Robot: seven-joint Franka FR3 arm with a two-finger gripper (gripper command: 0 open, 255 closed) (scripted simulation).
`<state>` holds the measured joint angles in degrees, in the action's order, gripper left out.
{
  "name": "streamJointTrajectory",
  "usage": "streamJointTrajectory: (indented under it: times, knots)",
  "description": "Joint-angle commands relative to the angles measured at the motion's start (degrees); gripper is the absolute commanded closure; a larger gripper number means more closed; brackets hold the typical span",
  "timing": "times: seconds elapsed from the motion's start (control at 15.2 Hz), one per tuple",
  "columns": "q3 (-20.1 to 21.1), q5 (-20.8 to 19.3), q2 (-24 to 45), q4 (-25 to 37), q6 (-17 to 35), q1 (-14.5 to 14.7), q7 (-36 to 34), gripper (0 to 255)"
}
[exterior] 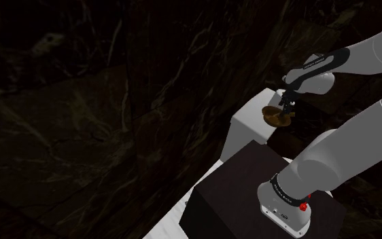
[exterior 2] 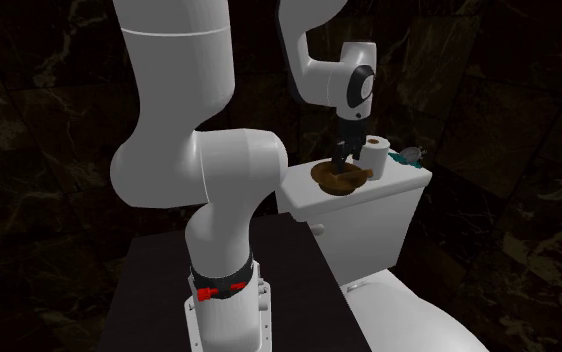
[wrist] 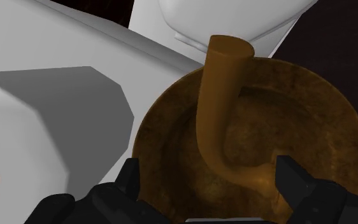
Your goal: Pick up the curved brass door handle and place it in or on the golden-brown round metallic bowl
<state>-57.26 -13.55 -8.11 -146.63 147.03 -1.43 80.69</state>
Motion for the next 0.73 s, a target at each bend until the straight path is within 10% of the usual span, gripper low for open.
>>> streamJointTrajectory:
  times: [0.0, 0.66]
  knots:
    - [2.07, -4.59, -4.26, 0.87, -4.19, -1.92, -3.30, 0]
    - [4.90, -7.48, -8.43, 1.85, -8.83, -4.15, -5.52, 0]
